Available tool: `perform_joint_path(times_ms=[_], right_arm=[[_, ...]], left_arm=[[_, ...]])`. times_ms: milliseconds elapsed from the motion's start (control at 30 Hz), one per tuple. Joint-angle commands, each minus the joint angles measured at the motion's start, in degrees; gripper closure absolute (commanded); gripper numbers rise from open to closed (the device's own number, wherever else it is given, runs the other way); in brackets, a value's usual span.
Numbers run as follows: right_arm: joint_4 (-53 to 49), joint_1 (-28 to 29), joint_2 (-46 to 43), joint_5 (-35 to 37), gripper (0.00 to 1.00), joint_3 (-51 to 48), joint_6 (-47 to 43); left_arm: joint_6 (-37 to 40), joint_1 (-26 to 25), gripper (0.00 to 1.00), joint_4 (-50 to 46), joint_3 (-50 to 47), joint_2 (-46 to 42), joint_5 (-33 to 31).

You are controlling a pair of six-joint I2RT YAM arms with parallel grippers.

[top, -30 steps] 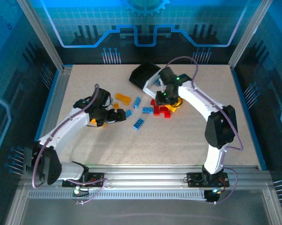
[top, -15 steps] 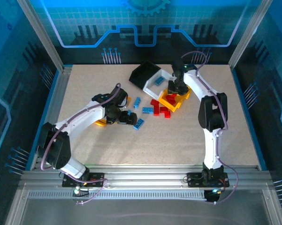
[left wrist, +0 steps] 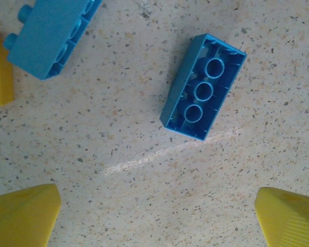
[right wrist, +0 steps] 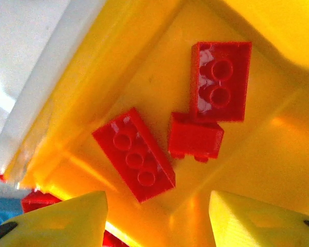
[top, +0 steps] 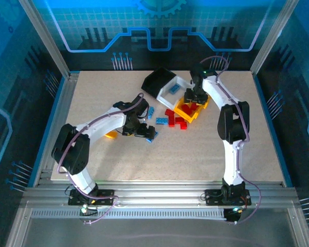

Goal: Sort the legos into containers by color

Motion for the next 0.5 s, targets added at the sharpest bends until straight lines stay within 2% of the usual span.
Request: perform_joint_path(times_ms=[0, 233, 467], right_arm=[[0.17, 1.11, -9.32, -0.66, 0.42, -4.37, 1.04], [2.89, 6.12, -23.01, -2.38, 0.40, -20.80, 2.79], [4.82, 6.82, -35.34, -6.61, 0.39, -34.93, 6.81]], left_arm=[[1.22, -1.08, 0.05, 0.09, 2.60, 2.25, -0.08], [2.78, -2.33, 0.11, 1.01, 5.11, 6.67, -0.19], [5.88, -2.70, 0.15, 1.19, 9.13, 13.21, -2.10]])
